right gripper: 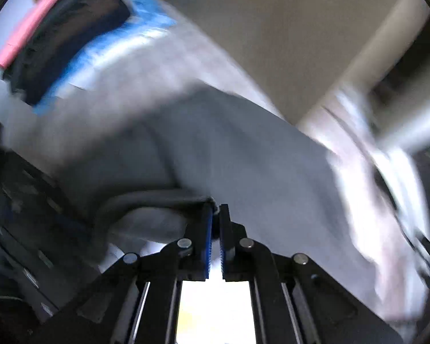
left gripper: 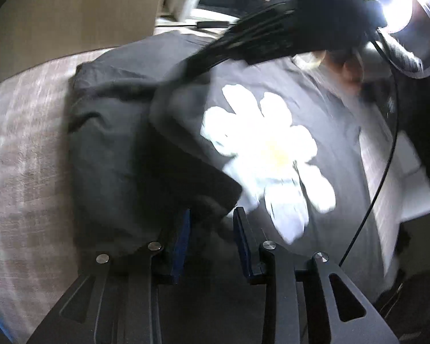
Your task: Fold clothes
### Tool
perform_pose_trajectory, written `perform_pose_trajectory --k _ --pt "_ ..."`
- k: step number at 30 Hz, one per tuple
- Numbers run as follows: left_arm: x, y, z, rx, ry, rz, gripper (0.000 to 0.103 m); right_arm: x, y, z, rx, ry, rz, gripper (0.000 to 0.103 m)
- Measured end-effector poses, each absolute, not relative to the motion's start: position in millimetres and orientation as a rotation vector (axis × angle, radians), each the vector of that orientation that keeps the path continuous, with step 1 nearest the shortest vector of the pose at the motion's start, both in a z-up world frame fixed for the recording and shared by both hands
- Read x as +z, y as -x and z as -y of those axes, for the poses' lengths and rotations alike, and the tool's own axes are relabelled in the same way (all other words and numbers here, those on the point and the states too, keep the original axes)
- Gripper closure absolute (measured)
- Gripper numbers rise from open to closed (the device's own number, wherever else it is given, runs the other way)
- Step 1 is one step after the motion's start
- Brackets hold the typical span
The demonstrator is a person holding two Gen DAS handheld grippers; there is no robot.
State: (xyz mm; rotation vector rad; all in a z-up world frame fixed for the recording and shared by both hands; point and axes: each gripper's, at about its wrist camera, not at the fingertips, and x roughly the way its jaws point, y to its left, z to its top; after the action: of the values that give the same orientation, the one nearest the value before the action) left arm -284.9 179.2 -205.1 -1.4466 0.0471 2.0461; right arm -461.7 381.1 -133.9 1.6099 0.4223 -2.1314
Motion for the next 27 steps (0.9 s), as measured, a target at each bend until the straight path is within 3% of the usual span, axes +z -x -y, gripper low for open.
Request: perform_pose_trajectory --k 2,3,4,7,11,14,18,20,21,22,24,27 --pt "-199.6 278.8 -169.4 2.061 1.448 -0.038 0.074 -124.1 454.3 -409.4 -2.212 -1.664 -0.385 0.083" --pt "-197.3 276.8 -164.0 2.073 1.452 -0.037 0.074 -119.2 450.6 -423.6 -2.252 -1.69 -0.365 0.069" --pt "-195.1 275.0 -157.7 2.103 1.458 -0.054 0.074 -112.9 451.1 -430.2 -2.299 -1.68 -0.328 0.064" --pt "-192.5 275.7 -135.1 2.207 1.493 -0.079 0.074 -99.3 458.8 -426.1 -2.306 -1.571 -0.186 0.064" --pt "-201.2 289.2 -109.0 2.294 1.567 0.023 0.074 -113.0 489.0 -377.1 -2.26 -1.522 -0.216 0.064" --pt "-203.2 288.0 -108.8 2.321 1.555 -0.015 0.074 -135.4 517.3 -345.1 -2.181 -1.556 -0.152 0.064" --pt "-207.9 281.0 -115.0 2.305 1.536 -0.047 0.072 -159.2 538.2 -313.7 -2.144 -1.616 -0.234 0.064" --pt "-212.3 280.1 -120.0 2.283 1.526 -0.049 0.068 -165.2 539.8 -305.0 -2.114 -1.628 -0.258 0.064" --pt "-216.6 281.8 -124.3 2.277 1.528 -0.055 0.067 -164.3 539.3 -302.7 -2.115 -1.615 -0.279 0.07" --pt "-218.1 283.1 -125.8 2.272 1.531 -0.06 0.067 -164.0 539.1 -299.7 -2.1 -1.613 -0.286 0.084" --pt "-222.2 285.2 -129.4 2.259 1.521 -0.072 0.067 -163.1 539.6 -294.1 -2.081 -1.607 -0.292 0.099" --pt "-223.2 288.1 -125.5 2.301 1.506 -0.091 0.069 -158.9 541.2 -285.1 -2.107 -1.563 -0.305 0.1"
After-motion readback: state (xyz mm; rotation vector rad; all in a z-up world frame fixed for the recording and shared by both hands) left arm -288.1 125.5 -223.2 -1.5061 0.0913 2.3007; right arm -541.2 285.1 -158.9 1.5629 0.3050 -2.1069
